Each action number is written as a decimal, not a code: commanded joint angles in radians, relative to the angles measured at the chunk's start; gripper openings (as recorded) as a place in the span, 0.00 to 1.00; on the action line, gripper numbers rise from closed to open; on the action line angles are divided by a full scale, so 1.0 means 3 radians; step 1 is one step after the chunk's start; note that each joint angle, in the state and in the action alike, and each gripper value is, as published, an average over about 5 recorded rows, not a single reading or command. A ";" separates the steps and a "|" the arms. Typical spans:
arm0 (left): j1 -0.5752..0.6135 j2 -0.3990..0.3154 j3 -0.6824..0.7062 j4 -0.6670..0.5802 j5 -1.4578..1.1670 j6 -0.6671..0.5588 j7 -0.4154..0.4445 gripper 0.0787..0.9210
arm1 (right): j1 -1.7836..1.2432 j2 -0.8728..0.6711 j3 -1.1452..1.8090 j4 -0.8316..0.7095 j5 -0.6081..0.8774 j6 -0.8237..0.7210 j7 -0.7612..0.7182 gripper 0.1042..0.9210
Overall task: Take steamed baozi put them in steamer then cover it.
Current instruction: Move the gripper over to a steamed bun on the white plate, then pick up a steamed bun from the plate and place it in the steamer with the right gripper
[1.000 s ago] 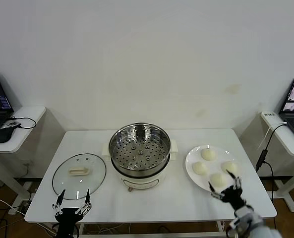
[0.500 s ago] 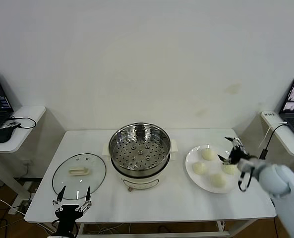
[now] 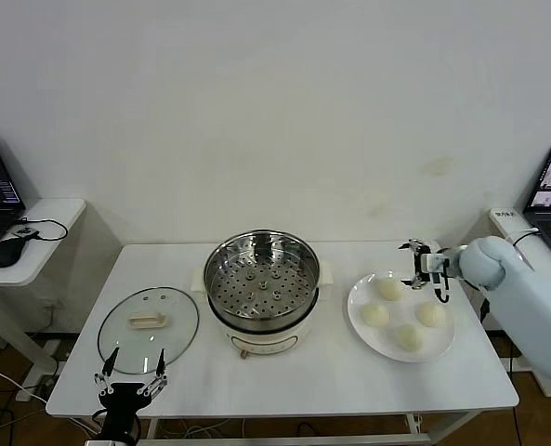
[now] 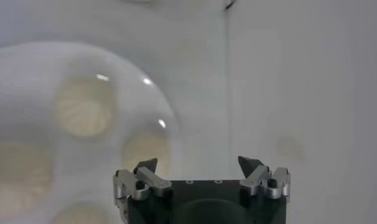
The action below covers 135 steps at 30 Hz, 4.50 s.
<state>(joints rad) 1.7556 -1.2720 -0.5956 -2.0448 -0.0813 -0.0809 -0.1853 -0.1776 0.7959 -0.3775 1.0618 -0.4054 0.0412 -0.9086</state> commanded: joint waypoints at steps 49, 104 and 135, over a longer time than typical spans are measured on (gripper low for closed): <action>0.0036 0.0010 -0.0048 -0.0031 0.0002 -0.0050 -0.0005 0.88 | 0.0417 0.0643 -0.0442 -0.1040 -0.0178 0.0101 -0.0333 0.65; -0.0058 0.0103 -0.0163 -0.0083 -0.0195 -0.0063 0.0027 0.88 | 0.2166 0.1938 -0.2818 -0.0277 0.0992 0.0738 -0.0180 0.59; -0.0084 0.0051 -0.0105 -0.0116 -0.0190 -0.0062 0.0031 0.88 | 0.1775 0.2106 -0.2527 -0.0847 0.0056 0.1436 0.0308 0.70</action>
<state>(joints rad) 1.7289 -1.2558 -0.6286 -2.0754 -0.1397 -0.0996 -0.1757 0.3668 1.4160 -1.1454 0.8333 -0.3427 0.4413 -0.8361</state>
